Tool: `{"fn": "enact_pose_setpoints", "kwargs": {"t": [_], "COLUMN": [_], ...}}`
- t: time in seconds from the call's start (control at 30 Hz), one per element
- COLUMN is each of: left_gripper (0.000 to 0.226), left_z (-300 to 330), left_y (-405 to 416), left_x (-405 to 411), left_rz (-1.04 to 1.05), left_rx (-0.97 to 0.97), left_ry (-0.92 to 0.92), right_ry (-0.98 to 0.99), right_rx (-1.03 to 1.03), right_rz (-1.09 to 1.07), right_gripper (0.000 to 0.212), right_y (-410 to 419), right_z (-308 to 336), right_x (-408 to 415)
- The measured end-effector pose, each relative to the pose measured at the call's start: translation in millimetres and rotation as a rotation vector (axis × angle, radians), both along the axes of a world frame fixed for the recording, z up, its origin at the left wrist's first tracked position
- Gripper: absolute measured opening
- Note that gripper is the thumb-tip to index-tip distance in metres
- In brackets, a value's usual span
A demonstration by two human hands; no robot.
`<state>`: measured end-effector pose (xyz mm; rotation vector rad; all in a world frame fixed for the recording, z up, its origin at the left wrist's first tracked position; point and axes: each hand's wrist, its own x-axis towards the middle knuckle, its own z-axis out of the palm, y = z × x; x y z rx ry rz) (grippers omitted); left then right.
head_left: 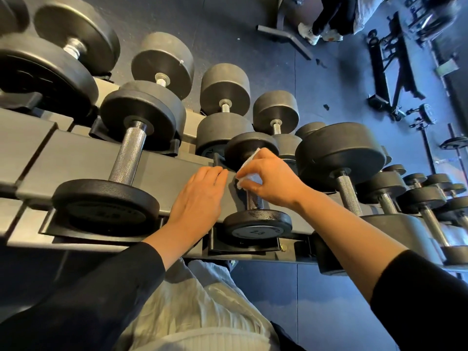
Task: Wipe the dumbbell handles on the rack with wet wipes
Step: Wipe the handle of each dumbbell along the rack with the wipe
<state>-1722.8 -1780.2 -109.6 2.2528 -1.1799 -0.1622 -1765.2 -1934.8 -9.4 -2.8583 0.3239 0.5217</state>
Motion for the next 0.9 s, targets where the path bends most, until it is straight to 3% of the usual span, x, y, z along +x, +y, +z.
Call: {"fn": "enact_pose_setpoints", "kwargs": {"t": [0.07,0.37,0.53,0.7,0.9], "left_gripper": [0.054,0.056,0.059,0.051,0.064], "left_z": [0.0,-3.5,-0.4,32.5,73.6], "left_y": [-0.2,0.2,1.3,3.6,22.8], "left_x": [0.1,-0.4,-0.2,1.9,16.2], "left_rz": [0.007,0.003,0.033,0.282,0.393], "left_rx": [0.001,-0.022,-0.118,-0.303,-0.323], "left_ry": [-0.005,-0.009,0.062,0.198,0.091], "right_ry": [0.023,0.166,0.000,-0.239,-0.308], "right_rx": [-0.042,0.227,0.296,0.352,0.456], "right_rz": [0.057,-0.010,-0.076,-0.103,0.056], "right_gripper": [0.026,0.032,0.031,0.034,0.030], "right_y": [-4.9,-8.7,-3.3,-0.1,19.3], "right_z": [-1.5,20.5,20.0,17.8,15.5], "right_x": [-4.1,-22.3,-28.2,-11.8,31.5]}}
